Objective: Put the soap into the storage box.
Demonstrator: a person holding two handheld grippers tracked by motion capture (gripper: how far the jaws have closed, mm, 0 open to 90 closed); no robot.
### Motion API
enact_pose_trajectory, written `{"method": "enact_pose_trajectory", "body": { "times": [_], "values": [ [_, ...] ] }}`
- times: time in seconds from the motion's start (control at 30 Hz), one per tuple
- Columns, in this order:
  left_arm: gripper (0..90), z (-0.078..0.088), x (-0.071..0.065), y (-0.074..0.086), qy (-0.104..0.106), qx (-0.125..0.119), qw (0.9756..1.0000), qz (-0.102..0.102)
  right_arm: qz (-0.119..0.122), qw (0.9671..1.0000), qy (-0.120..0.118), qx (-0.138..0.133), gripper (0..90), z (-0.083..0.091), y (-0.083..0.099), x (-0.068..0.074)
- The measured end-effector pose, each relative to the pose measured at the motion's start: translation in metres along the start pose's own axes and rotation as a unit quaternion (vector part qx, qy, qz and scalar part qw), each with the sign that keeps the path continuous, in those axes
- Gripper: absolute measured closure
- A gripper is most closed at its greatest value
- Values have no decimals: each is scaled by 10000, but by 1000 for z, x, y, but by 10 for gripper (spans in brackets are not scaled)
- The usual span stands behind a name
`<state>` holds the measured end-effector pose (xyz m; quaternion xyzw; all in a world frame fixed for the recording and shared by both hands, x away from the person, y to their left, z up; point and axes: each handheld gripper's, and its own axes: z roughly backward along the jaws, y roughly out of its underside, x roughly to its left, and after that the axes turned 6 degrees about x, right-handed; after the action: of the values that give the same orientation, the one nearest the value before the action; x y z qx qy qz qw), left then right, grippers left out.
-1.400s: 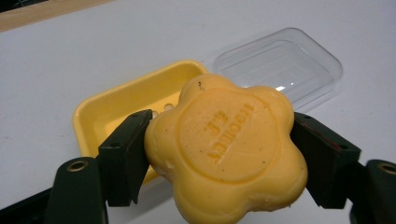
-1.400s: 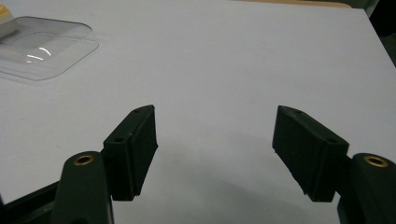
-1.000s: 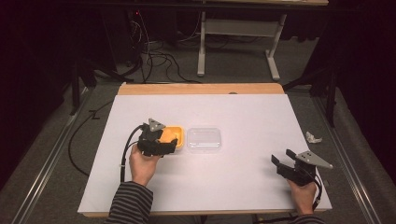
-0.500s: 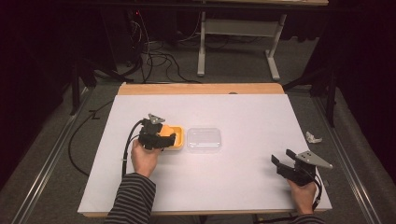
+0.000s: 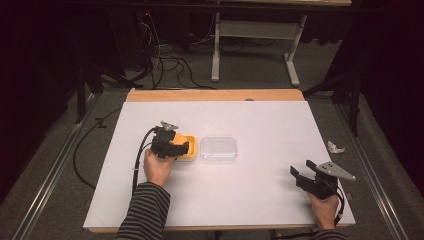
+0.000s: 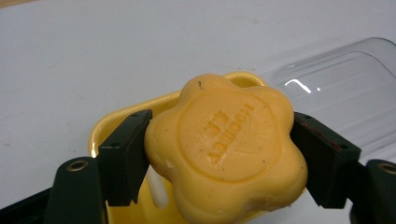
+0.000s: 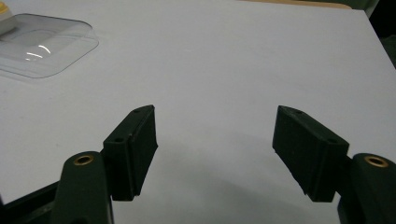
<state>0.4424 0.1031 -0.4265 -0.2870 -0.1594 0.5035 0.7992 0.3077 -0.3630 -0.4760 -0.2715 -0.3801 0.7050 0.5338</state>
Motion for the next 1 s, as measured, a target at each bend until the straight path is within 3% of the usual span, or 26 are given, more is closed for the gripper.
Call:
{"method": "enact_pose_trajectory", "body": {
  "times": [0.63, 1.0],
  "values": [
    [273, -22, 6, 2, -187, 342, 9992, 104, 3, 10000, 10, 22, 310, 0, 0, 0],
    [271, -29, 8, 3, -158, 504, 9985, 131, 7, 10000, 2, 5, 310, 0, 0, 0]
  ]
}}
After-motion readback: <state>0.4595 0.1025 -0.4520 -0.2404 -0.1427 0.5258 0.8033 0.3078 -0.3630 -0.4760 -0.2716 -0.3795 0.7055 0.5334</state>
